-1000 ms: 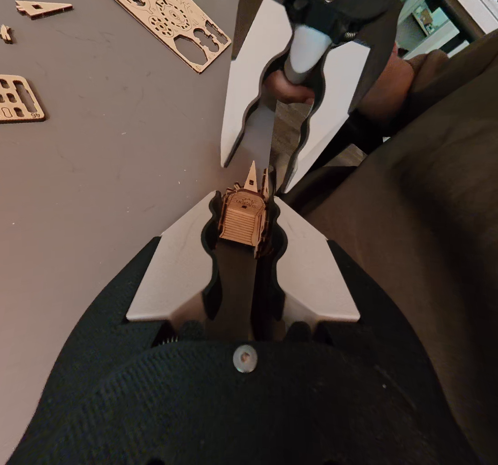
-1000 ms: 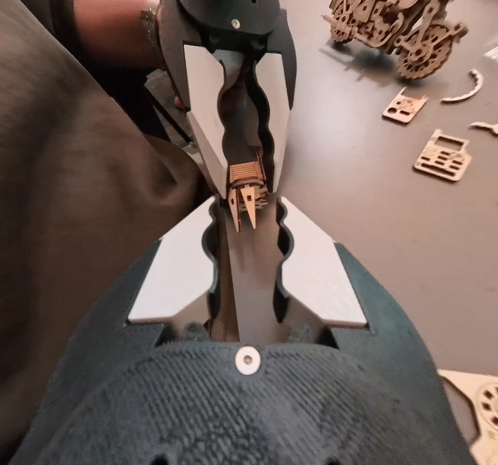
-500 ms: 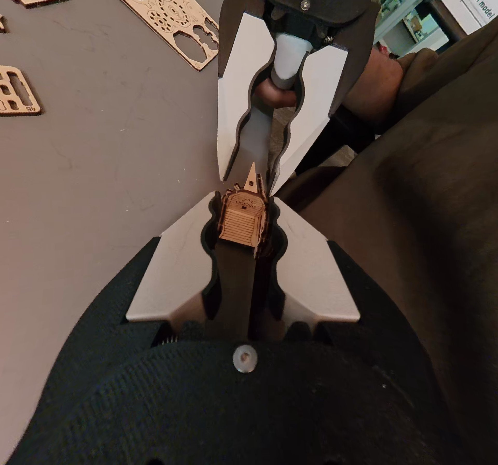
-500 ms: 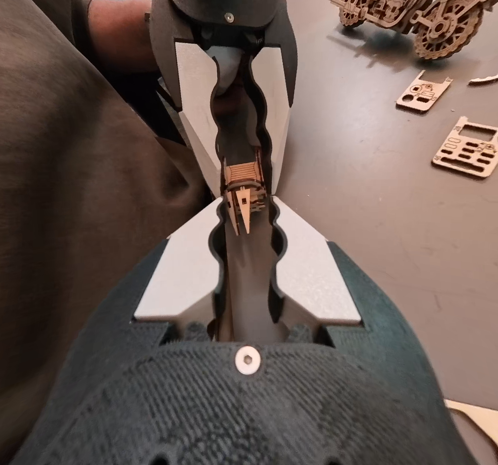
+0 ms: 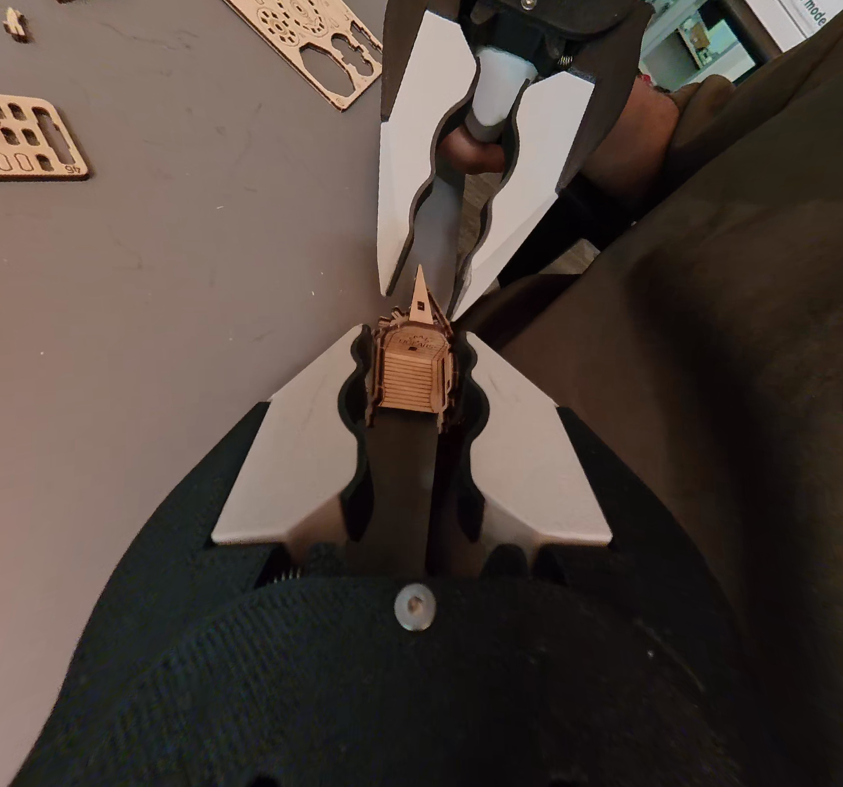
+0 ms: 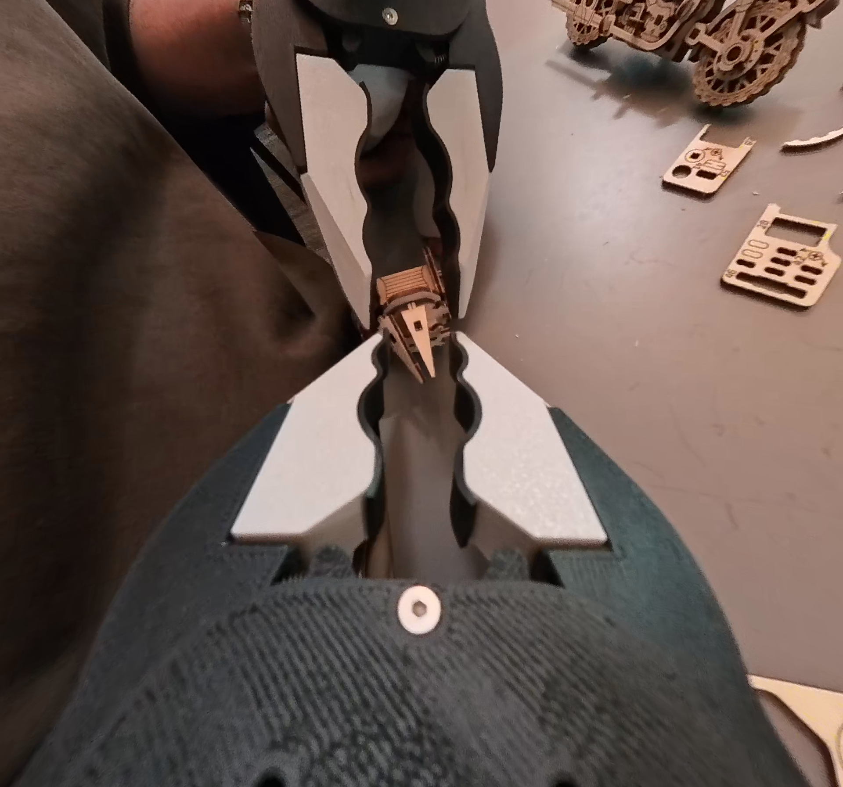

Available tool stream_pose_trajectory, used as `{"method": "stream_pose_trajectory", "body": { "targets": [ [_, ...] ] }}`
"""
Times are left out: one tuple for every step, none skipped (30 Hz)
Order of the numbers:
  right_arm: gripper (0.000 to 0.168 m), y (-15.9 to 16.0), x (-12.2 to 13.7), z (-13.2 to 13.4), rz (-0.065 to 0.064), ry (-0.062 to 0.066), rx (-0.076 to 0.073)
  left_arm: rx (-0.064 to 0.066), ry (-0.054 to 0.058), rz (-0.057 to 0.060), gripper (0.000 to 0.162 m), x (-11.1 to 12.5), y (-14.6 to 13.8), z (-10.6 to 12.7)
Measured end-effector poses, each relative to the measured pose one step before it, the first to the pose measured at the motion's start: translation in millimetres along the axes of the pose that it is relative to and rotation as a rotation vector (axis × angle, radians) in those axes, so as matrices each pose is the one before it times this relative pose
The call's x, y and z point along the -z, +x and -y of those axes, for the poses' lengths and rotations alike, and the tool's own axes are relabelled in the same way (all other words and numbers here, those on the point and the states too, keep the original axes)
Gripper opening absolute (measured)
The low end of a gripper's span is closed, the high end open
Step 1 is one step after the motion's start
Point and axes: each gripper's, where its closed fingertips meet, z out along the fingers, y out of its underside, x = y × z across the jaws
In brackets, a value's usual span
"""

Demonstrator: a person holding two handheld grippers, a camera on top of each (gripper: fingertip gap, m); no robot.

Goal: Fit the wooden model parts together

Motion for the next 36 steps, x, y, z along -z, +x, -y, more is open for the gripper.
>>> {"method": "stream_pose_trajectory", "body": {
  "targets": [
    [0.024,0.16,-0.07,0.19,-0.0015,0.0002,-0.0002,-0.0002,-0.0002,-0.001,0.035,0.52,-0.01,-0.26],
    [0.024,0.11,-0.17,0.44,-0.0016,0.0009,-0.0004,0.0001,-0.0014,-0.0024,0.035,0.08,0.15,-0.32],
    [0.024,0.04,-0.25,0.2,-0.0006,-0.0002,-0.0016,0.0001,-0.0003,-0.0008,0.035,0.09,0.05,-0.03],
    [0.025,0.1,-0.22,0.16,0.0005,-0.0006,-0.0027,-0.0001,-0.0003,0.0,0.035,-0.03,-0.04,0.03],
    [0.025,0.2,-0.11,0.28,-0.0013,0.0008,-0.0033,0.0002,0.0001,-0.0001,0.035,0.06,-0.05,0.03],
    [0.026,0.77,-0.05,0.47,-0.0038,0.0027,-0.0057,0.0005,0.0001,0.0003,0.035,-0.05,-0.07,-0.05],
    [0.027,0.48,-0.08,1.13,-0.0024,0.0062,-0.0087,0.0002,-0.0005,-0.0004,0.035,-0.1,0.21,-0.1],
    [0.028,0.02,0.05,1.38,0.0,0.0075,-0.0094,-0.0007,-0.0004,-0.0001,0.035,-0.18,0.18,-0.1],
    [0.028,-0.15,-0.18,1.27,0.0004,0.0063,-0.0095,-0.0002,-0.0008,-0.0015,0.035,-0.39,0.45,-0.18],
    [0.029,-0.29,-0.41,0.49,0.0011,0.0023,-0.0085,-0.0008,-0.0015,-0.0019,0.035,-0.29,0.53,-0.21],
    [0.029,-0.54,-0.52,-0.06,0.0033,-0.0014,-0.0067,-0.0015,-0.0002,0.0008,0.035,-0.14,0.05,-0.01],
    [0.029,-0.42,-0.41,-0.09,0.0025,-0.0001,-0.005,-0.0007,0.0005,0.0007,0.035,0.07,-0.05,0.06],
    [0.029,0.16,-0.04,0.1,-0.0001,0.0021,-0.002,0.0007,0.0003,-0.0002,0.035,0.05,0.0,0.06],
    [0.029,0.07,0.11,0.08,-0.0005,0.0018,-0.0002,0.0007,-0.0001,-0.0006,0.035,0.04,-0.11,0.02],
    [0.029,0.14,0.05,0.0,-0.0003,0.0012,-0.0001,0.0006,-0.0001,-0.0005,0.035,0.03,-0.01,-0.07],
    [0.029,0.13,0.21,0.24,-0.0012,0.0018,0.0004,0.0008,0.0001,-0.0002,0.035,-0.04,-0.09,0.03],
    [0.029,-0.28,0.26,0.41,0.0001,0.0029,0.0012,0.0004,-0.0001,-0.0003,0.035,-0.1,-0.03,-0.01],
    [0.029,-0.86,0.5,0.78,0.0035,0.0051,0.0013,0.0004,0.0,-0.0003,0.035,0.07,0.0,0.02],
    [0.029,-1.45,0.8,1.21,0.006,0.0071,0.0001,0.0005,0.0,-0.0004,0.035,0.07,0.02,0.02],
    [0.029,-1.44,0.76,1.04,0.0067,0.0065,-0.0013,0.001,0.0001,-0.0007,0.035,-0.02,-0.13,-0.02],
    [0.029,-0.79,0.56,0.19,0.004,0.0026,-0.0019,0.0011,0.0001,-0.001,0.035,0.03,-0.02,0.05],
    [0.029,0.02,0.13,-0.79,-0.0001,-0.0025,-0.0017,0.0009,0.0001,-0.0009,0.035,-0.04,0.02,0.03],
    [0.03,0.44,-0.56,-1.67,-0.0024,-0.0076,-0.0015,0.0009,0.0,-0.001,0.035,0.04,-0.03,0.04],
    [0.031,0.47,-1.08,-2.21,-0.0019,-0.0119,-0.0001,0.0009,0.0,-0.0011,0.035,0.03,0.09,-0.05],
    [0.031,0.43,-1.43,-2.31,-0.0028,-0.0123,0.0025,0.0006,-0.0001,-0.0009,0.035,-0.03,0.0,0.01],
    [0.032,0.45,-1.46,-1.7,-0.0058,-0.0101,0.0046,0.0003,-0.0002,-0.0008,0.035,0.01,0.14,-0.02],
    [0.032,0.09,-1.03,-0.74,-0.0033,-0.0061,0.0059,-0.0003,-0.0013,-0.0017,0.035,-0.02,0.23,-0.27],
    [0.031,-0.35,-0.03,0.42,-0.0003,-0.0003,0.0046,-0.0006,-0.0007,-0.0016,0.035,0.09,0.33,-0.26],
    [0.031,0.01,-0.07,0.06,-0.0018,-0.0017,0.0031,-0.0005,0.0001,0.0011,0.035,0.03,-0.01,-0.01],
    [0.031,-0.58,-0.08,0.03,0.0037,0.0001,0.0002,-0.0023,-0.0004,0.0015,0.035,-0.05,0.11,-0.12],
    [0.029,-0.88,-0.23,0.01,0.007,0.0008,-0.003,-0.0026,-0.0002,0.0016,0.035,-0.06,0.07,-0.1],
    [0.027,-0.49,-0.04,-0.03,0.0056,0.0015,-0.0046,-0.0012,-0.0002,0.001,0.035,-0.08,-0.02,0.01],
    [0.027,-0.3,-0.09,0.01,0.0055,0.0014,-0.0054,-0.0004,-0.0001,0.0004,0.035,0.04,0.08,-0.03],
    [0.026,-0.12,-0.21,-0.03,0.0043,0.0004,-0.0043,-0.0007,-0.0005,0.0002,0.035,-0.11,0.07,-0.09],
    [0.027,0.0,-0.32,0.03,0.0017,-0.0011,-0.0037,-0.0007,-0.0021,0.0004,0.034,-0.29,0.03,-0.28],
    [0.026,-0.42,-0.54,0.07,0.0036,-0.0017,-0.0039,-0.0035,-0.0053,0.0013,0.035,-0.45,0.33,-0.69]
  ]
}}
